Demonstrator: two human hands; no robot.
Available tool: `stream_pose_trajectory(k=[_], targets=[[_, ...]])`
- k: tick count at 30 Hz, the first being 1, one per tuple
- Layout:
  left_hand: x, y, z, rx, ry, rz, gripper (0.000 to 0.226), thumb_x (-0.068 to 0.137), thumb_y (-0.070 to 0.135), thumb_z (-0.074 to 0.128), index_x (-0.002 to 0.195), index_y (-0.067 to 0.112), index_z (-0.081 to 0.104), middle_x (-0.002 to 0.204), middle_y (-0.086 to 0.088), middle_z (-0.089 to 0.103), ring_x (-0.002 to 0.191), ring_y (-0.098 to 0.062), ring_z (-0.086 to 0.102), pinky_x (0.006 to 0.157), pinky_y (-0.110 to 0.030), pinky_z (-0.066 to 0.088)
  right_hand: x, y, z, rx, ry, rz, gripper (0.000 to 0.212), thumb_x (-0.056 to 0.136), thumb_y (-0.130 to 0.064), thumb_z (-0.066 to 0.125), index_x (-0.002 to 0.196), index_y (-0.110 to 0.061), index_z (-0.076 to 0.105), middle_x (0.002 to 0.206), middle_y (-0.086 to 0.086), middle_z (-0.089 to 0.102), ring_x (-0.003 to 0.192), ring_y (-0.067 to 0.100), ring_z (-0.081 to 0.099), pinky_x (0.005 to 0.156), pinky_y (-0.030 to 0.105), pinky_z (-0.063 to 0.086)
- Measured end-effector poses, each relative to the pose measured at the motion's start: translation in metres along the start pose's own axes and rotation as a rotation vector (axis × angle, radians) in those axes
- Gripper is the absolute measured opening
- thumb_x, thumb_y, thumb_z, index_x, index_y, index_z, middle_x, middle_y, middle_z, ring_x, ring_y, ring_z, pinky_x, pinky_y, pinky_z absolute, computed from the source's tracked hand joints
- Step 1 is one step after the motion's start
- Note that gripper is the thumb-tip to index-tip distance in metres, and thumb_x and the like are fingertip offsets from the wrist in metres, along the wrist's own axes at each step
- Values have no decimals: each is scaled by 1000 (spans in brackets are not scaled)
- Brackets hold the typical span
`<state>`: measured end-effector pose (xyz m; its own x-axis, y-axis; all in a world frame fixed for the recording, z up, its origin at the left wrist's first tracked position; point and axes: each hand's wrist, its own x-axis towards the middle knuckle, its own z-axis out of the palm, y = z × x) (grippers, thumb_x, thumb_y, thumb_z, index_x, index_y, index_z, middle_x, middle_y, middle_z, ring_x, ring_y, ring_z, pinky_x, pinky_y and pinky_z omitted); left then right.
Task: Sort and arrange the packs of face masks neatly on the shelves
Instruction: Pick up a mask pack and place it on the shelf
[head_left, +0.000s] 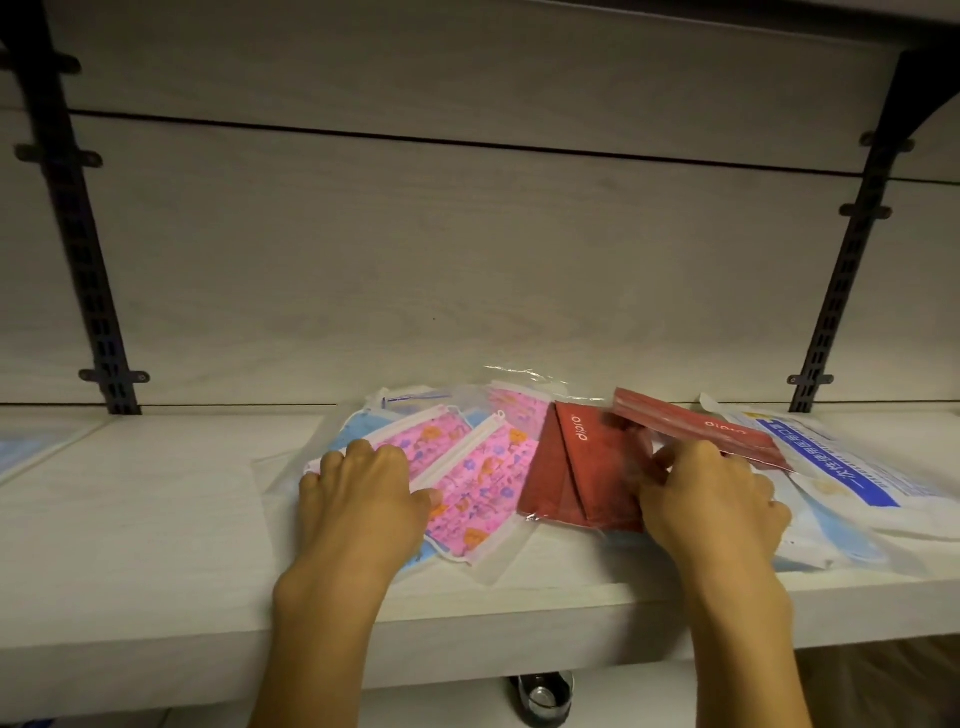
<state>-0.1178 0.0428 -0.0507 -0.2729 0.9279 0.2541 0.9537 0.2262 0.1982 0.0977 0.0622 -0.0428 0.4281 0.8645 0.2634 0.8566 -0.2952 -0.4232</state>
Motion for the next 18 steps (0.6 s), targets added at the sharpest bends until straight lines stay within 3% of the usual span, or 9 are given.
stream_pose_trajectory(k=[4, 8, 10, 13, 18], targets=[[0, -1, -4, -35, 23, 18, 33, 87, 52, 57, 102, 23, 53, 113, -2, 58, 108, -25, 53, 87, -33, 39, -7, 0, -3, 126, 59, -44, 27, 93, -20, 56, 119, -26, 59, 113, 12, 64, 108, 35, 54, 94, 46, 38], [3, -1, -5, -104, 52, -7, 38, 86, 44, 63, 110, 18, 49, 116, -3, 58, 110, -27, 54, 87, -32, 40, -11, 2, -4, 186, 97, -52, 23, 90, -15, 59, 113, -14, 57, 106, 13, 63, 94, 32, 52, 89, 41, 38], [4, -2, -3, -138, 62, -21, 35, 85, 41, 66, 107, 17, 53, 114, -5, 59, 107, -27, 55, 82, -31, 41, -12, 3, -1, 162, 97, -48, 16, 89, -19, 61, 103, -12, 60, 92, 10, 60, 82, 27, 46, 85, 40, 39], [3, -4, -2, -197, 52, -54, 26, 84, 35, 68, 99, 17, 57, 105, -4, 62, 99, -27, 57, 75, -31, 42, -15, 3, 0, 209, 107, -61, 13, 88, -22, 63, 98, -15, 62, 87, 6, 62, 83, 27, 52, 83, 39, 42], [0, 0, -3, -225, 60, -114, 9, 89, 22, 54, 96, 19, 59, 105, -4, 62, 100, -28, 57, 83, -34, 47, -18, 6, -3, 383, 172, -80, 14, 87, -21, 64, 91, -16, 52, 87, 8, 63, 81, 31, 50, 81, 41, 43]])
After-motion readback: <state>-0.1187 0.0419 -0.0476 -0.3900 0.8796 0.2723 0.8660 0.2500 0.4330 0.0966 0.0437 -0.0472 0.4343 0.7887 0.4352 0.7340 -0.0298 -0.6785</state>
